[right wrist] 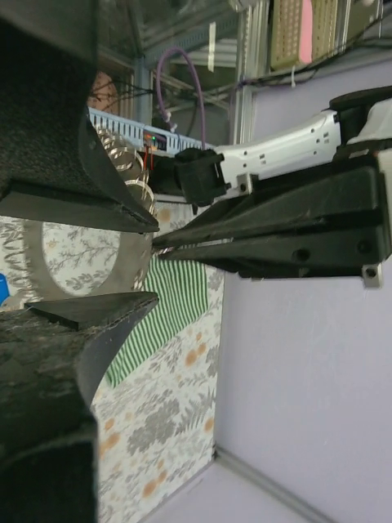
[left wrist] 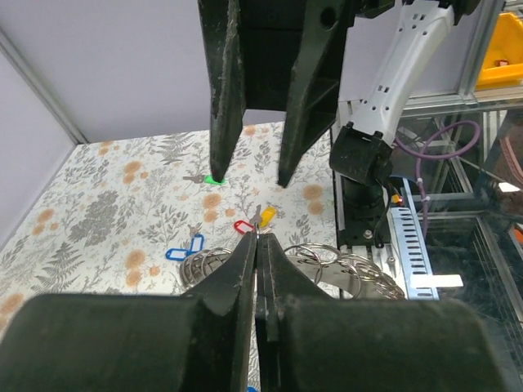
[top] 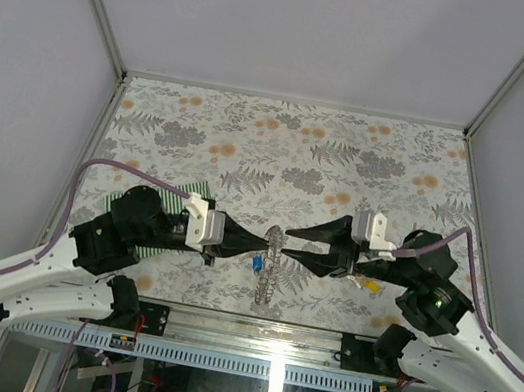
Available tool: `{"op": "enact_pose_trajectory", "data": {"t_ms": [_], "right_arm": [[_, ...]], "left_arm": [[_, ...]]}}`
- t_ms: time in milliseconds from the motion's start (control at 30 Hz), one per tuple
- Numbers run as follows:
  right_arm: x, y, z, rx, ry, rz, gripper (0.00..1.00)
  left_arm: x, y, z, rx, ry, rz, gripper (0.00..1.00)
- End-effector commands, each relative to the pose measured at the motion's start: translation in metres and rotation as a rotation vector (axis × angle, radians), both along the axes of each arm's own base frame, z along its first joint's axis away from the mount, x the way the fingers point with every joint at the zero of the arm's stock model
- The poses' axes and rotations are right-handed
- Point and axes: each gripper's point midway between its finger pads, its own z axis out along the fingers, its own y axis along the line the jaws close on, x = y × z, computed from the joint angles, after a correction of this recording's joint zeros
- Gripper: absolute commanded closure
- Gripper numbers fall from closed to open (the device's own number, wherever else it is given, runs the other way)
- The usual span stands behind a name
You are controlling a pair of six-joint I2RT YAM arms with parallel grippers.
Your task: Put the keys on the keyring
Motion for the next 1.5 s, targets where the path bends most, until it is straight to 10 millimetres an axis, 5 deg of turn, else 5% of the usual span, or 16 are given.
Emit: {"op": "enact_pose_trajectory", "data": {"t_ms": [0, 300, 700, 1467], "right_arm": [[-0.012, 0.009, 0.028, 0.032, -0.047, 0.114, 0.58], [0.016, 0.008, 0.031, 0.064, 0.0, 0.195, 0.56], [0.028, 0.013, 0.031, 0.096, -0.114, 0.164, 0.58], [0.013, 0.046, 0.03, 0.129, -0.133, 0.229, 0.71]], "left_arm": [[0.013, 0.008, 0.027, -0.114, -0.038, 0.029, 1.0], [0.052, 0.038, 0.025, -0.116, -0.008, -0.013, 1.0], [0.026, 0.034, 0.039, -0.162, -0.078, -0.183, 1.0], [0.013, 0.029, 0.043, -0.184, -0.086, -0.235, 1.0]]}}
